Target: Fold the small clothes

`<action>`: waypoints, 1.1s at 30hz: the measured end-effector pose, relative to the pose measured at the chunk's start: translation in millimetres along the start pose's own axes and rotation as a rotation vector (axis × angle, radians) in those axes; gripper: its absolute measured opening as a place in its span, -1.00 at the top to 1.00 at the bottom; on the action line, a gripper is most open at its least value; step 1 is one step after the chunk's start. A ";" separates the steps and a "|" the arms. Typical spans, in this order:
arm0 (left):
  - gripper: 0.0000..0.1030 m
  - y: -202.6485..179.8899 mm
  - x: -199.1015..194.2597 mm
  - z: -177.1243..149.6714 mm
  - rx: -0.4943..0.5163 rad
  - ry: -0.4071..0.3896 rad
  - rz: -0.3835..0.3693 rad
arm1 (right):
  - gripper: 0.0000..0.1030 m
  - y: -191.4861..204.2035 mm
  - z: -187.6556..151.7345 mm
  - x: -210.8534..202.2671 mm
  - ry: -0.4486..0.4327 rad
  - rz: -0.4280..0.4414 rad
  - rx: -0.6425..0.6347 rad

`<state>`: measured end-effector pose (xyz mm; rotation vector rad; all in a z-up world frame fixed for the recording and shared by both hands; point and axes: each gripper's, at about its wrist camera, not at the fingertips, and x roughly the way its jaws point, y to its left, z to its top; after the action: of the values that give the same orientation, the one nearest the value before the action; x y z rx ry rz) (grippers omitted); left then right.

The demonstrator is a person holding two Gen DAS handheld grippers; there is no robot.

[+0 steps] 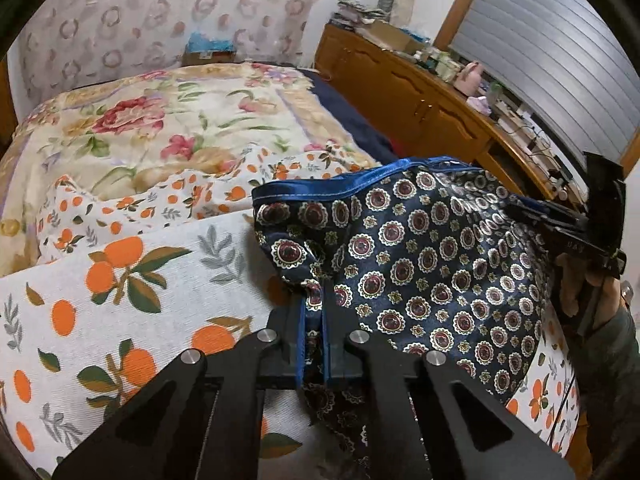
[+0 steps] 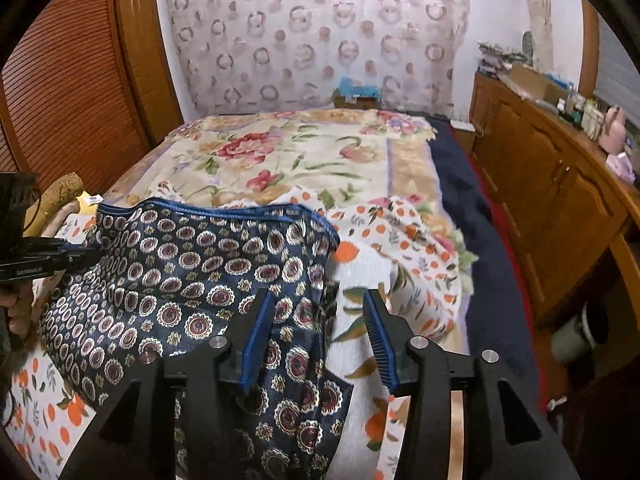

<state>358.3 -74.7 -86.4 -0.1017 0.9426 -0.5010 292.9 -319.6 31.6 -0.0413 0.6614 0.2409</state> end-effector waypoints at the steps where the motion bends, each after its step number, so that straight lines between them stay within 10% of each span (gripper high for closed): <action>1: 0.88 0.0 -2.9 -0.7 -0.003 -0.009 0.002 | -0.11 -2.3 -0.2 1.3 0.013 0.020 0.015; 15: 0.88 0.2 -18.2 -1.1 -0.019 -0.056 -0.014 | -0.20 -5.0 9.6 16.5 0.077 0.065 0.056; 21: 0.89 -3.4 -30.8 -3.3 0.004 -0.090 -0.025 | 0.72 9.6 6.0 15.3 0.109 0.122 -0.025; 33: 0.89 -0.9 -114.4 -28.6 0.015 -0.235 0.009 | 0.81 67.5 12.4 -51.9 -0.096 0.093 -0.171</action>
<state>279.9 -19.8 -17.4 -0.1399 0.7096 -0.4768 245.0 -263.4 75.8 -0.1625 0.5467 0.3864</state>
